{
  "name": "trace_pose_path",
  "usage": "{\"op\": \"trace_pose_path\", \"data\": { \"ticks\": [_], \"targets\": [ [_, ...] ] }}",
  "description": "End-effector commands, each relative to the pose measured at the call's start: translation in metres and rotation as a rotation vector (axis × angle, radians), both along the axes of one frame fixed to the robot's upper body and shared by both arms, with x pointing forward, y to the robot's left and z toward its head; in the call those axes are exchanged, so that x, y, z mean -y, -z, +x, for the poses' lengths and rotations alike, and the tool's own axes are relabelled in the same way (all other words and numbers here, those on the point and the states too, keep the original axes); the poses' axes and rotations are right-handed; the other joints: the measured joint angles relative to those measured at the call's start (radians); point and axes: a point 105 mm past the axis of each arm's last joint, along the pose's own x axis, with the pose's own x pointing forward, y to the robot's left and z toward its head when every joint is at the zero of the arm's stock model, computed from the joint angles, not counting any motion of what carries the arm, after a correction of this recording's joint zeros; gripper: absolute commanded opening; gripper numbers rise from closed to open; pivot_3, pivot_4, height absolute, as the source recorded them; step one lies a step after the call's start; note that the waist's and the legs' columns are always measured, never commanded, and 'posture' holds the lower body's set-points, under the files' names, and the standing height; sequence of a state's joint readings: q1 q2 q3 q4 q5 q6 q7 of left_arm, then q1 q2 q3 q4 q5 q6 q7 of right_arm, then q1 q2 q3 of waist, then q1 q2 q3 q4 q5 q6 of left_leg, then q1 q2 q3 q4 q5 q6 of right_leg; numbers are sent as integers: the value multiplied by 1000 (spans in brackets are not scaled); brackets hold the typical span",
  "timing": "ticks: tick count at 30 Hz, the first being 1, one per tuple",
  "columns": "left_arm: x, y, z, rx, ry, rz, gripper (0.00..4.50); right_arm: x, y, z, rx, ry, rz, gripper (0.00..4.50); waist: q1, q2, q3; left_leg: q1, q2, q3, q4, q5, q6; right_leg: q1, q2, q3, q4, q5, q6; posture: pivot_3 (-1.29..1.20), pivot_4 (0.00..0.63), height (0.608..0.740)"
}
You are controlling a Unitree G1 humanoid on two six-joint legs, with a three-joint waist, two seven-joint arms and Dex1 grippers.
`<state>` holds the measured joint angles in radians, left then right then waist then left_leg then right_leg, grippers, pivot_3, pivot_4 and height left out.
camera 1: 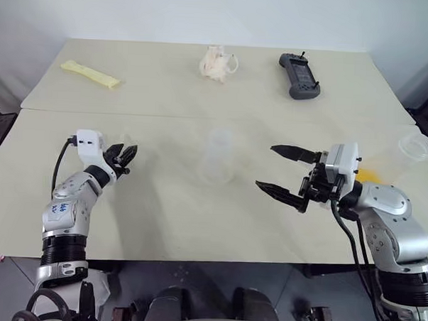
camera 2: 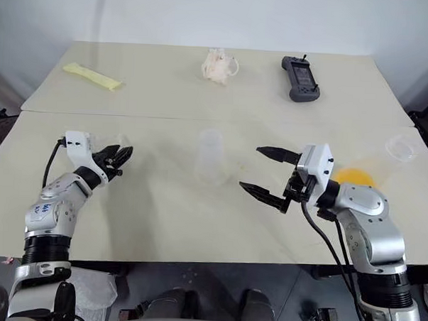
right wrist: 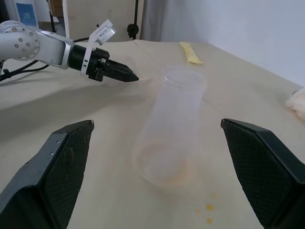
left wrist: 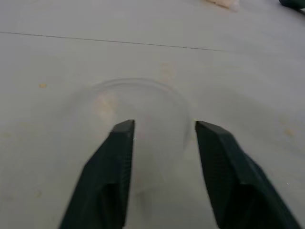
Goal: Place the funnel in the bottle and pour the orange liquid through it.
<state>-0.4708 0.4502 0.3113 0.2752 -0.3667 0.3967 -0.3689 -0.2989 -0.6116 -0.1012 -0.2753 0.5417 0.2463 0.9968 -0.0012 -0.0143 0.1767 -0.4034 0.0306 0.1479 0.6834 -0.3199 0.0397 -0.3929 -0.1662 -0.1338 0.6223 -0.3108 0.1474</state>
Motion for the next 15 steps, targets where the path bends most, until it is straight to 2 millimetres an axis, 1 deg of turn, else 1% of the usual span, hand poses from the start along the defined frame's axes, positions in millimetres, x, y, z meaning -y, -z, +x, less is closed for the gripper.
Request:
{"op": "trace_pose_path", "data": {
  "ticks": [1,2,3,4,5,7,8,9,11,12,13,15],
  "targets": [
    [-2,-27,2,102,36,23,775,9,-12,-8,52,34,24,4500,3,0,0,0,0,0,0,0,0,0,0,0,0,0,0,0,150,740],
    [0,-34,1,138,59,30,489,11,-12,-9,52,44,28,4500,4,0,0,0,0,0,0,0,0,0,0,0,0,0,0,0,150,740],
    [6,-46,-1,192,107,34,208,14,-12,-10,52,61,33,4500,4,0,0,0,0,0,0,0,0,0,0,0,0,0,0,0,150,740],
    [12,-57,-3,235,163,42,38,19,-12,-11,53,81,42,4500,6,0,0,0,0,0,0,0,0,0,0,0,0,0,0,0,150,740],
    [20,-72,-6,292,222,63,38,23,-11,-13,51,100,51,4500,8,0,0,-1,0,0,0,0,0,0,0,0,0,0,0,0,150,740],
    [47,-102,-16,382,412,109,38,34,-10,-18,44,149,71,4500,14,0,0,-1,0,0,0,0,0,0,0,0,0,0,0,0,150,740],
    [64,-116,-23,424,528,169,38,40,-9,-20,41,178,85,4500,17,-1,0,-1,0,0,0,0,0,0,0,0,0,0,0,0,150,740],
    [86,-129,-34,456,690,233,38,46,-7,-23,33,213,100,4500,21,-1,0,-1,-1,0,1,0,0,0,0,0,0,0,0,0,150,740],
    [112,-144,-50,489,900,341,38,54,-5,-28,23,266,129,4500,27,-1,0,-1,-1,0,1,0,0,0,0,-1,-1,0,0,0,150,740],
    [123,-148,-55,499,993,428,38,57,-2,-30,13,293,143,4500,27,0,0,-1,-2,1,1,0,0,0,0,0,-1,0,0,0,150,740],
    [130,-151,-56,490,1052,503,38,59,2,-31,5,312,150,4500,25,0,0,-1,-2,1,1,0,0,1,0,1,-1,0,0,0,150,740],
    [139,-151,-55,466,1135,641,38,61,8,-34,-9,336,162,4500,24,1,0,0,-2,2,1,0,0,1,1,1,-1,0,0,0,150,740]
  ]
}}
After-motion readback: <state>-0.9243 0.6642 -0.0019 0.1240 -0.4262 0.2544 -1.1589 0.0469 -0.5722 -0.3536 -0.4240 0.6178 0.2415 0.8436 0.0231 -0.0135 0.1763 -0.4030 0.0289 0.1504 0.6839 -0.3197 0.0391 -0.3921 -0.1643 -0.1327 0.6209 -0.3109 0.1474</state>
